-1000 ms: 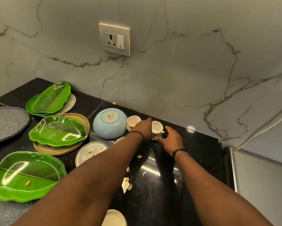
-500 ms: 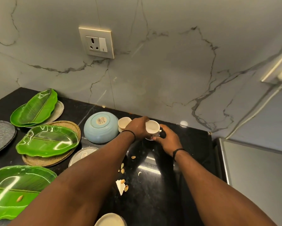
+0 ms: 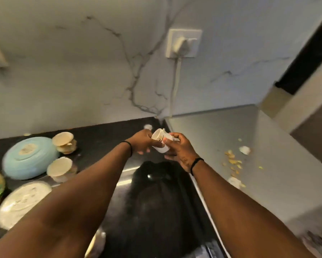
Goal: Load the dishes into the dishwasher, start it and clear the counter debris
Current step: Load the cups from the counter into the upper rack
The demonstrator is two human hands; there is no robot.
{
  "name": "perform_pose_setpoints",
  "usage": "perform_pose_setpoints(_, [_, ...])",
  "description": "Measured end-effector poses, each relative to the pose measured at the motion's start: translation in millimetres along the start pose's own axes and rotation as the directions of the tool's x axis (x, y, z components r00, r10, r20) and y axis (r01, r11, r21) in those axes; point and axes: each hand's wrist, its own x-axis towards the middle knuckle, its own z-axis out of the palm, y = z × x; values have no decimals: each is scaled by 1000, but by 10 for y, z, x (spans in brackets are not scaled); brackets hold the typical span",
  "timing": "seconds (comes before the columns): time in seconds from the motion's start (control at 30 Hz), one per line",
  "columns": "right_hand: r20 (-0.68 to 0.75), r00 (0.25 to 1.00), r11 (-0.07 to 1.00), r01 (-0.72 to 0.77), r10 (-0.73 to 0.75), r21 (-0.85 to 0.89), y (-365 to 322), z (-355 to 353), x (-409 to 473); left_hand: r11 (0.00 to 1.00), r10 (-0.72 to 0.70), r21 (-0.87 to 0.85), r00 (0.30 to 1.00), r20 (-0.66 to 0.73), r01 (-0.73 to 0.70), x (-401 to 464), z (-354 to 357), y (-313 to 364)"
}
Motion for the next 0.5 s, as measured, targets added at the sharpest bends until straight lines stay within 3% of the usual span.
perform_pose_setpoints(0.13, [-237, 971, 988, -1, 38, 157, 170, -943, -717, 990, 57, 110, 972, 228, -83, 40, 962, 588])
perform_pose_setpoints(0.3, [-454, 891, 998, 23, 3, 52, 171, -1864, -1576, 943, 294, 63, 905, 309, -327, -142, 1999, 1358])
perform_pose_setpoints(0.4, [-554, 831, 994, -19, -44, -107, 236, -2425, -2159, 797, 435, 223, 789, 435, -562, -328, 2687, 1879])
perform_pose_setpoints(0.5, [-609, 790, 967, -89, -77, -238, 363, -3005, -2684, 626, 456, 332, 677, 578, -706, -508, 3394, 2327])
